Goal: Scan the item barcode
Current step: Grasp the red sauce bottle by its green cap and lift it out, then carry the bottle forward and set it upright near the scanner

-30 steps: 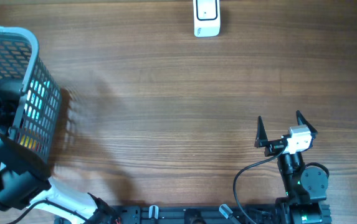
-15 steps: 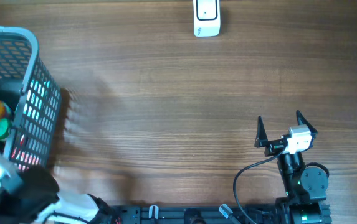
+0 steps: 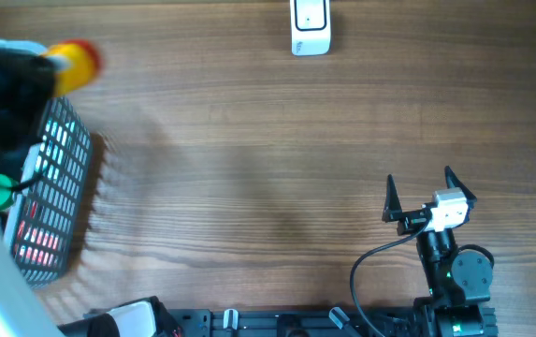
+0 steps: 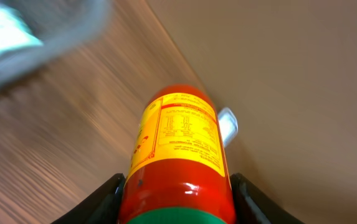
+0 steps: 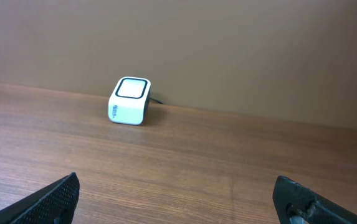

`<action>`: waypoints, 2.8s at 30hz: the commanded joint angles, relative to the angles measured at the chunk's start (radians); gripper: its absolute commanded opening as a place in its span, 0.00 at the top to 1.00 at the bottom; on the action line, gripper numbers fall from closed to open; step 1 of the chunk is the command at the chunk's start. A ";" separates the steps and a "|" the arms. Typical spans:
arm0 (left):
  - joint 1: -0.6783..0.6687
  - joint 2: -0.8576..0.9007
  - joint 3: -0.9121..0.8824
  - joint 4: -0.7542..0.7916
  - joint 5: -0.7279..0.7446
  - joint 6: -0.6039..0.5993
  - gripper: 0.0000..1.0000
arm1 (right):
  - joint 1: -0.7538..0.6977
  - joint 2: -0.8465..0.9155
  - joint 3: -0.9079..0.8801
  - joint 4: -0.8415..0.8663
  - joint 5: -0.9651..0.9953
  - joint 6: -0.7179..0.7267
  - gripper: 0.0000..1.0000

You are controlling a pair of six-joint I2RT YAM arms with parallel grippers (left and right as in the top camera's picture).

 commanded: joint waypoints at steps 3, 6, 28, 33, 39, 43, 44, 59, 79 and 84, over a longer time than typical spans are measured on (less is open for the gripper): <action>-0.389 0.109 0.007 0.002 -0.119 0.019 0.51 | 0.002 -0.007 -0.001 0.002 -0.013 -0.009 0.00; -0.509 0.191 0.007 -0.017 -0.172 0.115 0.51 | 0.002 -0.007 -0.001 0.002 -0.013 -0.009 0.00; -0.757 0.580 0.005 -0.084 0.044 0.959 0.56 | 0.002 -0.007 -0.001 0.002 -0.013 -0.008 0.00; -0.757 0.616 -0.015 -0.061 0.040 1.036 0.55 | 0.002 -0.007 -0.001 0.002 -0.013 -0.009 0.00; -0.757 0.670 -0.068 0.036 -0.075 1.073 0.56 | 0.002 -0.007 -0.001 0.002 -0.013 -0.009 0.00; -0.756 0.723 -0.080 0.079 -0.132 1.113 0.56 | 0.002 -0.007 -0.001 0.002 -0.013 -0.009 0.00; -0.756 0.735 -0.080 0.089 -0.138 1.131 0.57 | 0.002 -0.007 -0.001 0.002 -0.013 -0.009 0.00; -0.755 0.782 -0.101 0.134 -0.093 1.295 0.48 | 0.002 -0.007 -0.001 0.002 -0.013 -0.009 0.00; -0.765 0.744 0.006 0.155 -0.365 1.162 0.00 | 0.002 -0.007 -0.001 0.002 -0.013 -0.009 0.00; -0.760 0.633 0.119 0.138 -0.366 1.050 0.00 | 0.002 -0.007 -0.001 0.002 -0.013 -0.009 0.00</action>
